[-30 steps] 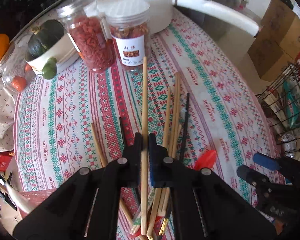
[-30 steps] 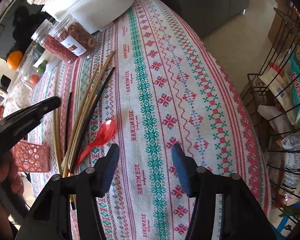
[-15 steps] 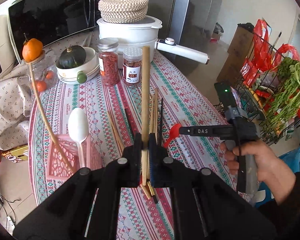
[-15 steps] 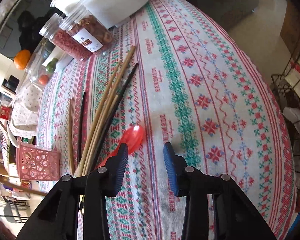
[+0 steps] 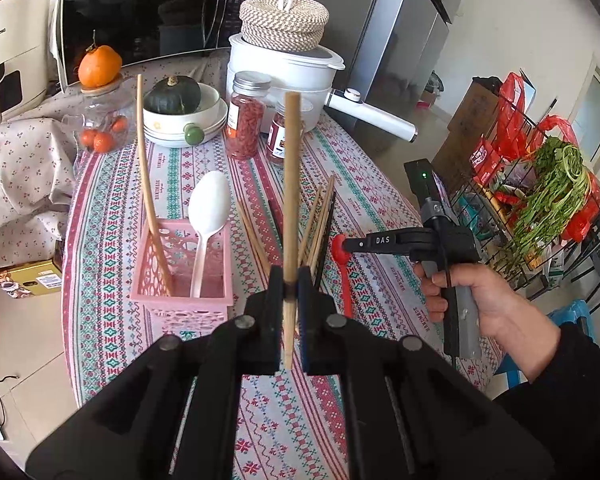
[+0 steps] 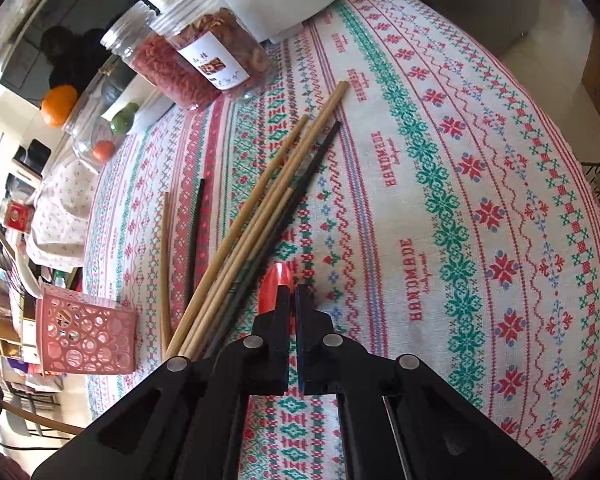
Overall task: Organize utensils
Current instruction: 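Lift the chopstick with the left tool while the right tool grasps the red plastic spoon, then lower the chopstick into the pink basket and open the left tool while the right tool carries the red spoon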
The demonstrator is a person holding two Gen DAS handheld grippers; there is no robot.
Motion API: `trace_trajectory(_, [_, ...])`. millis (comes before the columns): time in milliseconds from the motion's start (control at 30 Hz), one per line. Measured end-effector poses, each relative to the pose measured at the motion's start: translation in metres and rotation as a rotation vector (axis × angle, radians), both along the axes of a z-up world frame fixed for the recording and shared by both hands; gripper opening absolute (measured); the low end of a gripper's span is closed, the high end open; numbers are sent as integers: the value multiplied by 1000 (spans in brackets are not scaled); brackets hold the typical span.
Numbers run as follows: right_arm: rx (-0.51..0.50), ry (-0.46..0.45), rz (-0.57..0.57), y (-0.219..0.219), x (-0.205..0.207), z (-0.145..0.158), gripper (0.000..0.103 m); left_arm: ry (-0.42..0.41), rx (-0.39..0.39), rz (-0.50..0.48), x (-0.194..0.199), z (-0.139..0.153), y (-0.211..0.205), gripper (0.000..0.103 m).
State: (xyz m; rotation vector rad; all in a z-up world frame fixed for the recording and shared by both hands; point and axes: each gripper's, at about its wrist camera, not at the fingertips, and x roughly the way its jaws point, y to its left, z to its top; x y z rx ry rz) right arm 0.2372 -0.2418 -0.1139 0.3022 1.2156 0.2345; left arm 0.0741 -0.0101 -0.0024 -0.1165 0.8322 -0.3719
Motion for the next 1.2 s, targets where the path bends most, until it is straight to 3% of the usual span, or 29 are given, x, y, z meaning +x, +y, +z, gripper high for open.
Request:
trace_trajectory(167, [-37, -88, 25, 11, -12, 27, 0, -42, -16, 2, -9, 12, 12, 7])
trace_trajectory(367, [-143, -290, 67, 28, -47, 80, 0, -65, -16, 22, -12, 15, 21, 7])
trace_trajectory(533, [-129, -425, 56, 27, -76, 120, 0, -116, -50, 40, -17, 29, 28, 7])
trace_trajectory(733, [-82, -557, 23, 28, -98, 155, 0, -251, -75, 108, -27, 57, 41, 7])
trace_trajectory(933, [-84, -626, 33, 42, -111, 172, 0, -370, -37, 197, -23, 70, 56, 7])
trace_trajectory(1200, [-76, -644, 54, 61, -110, 173, 0, -337, 32, 247, 13, 41, 64, 7])
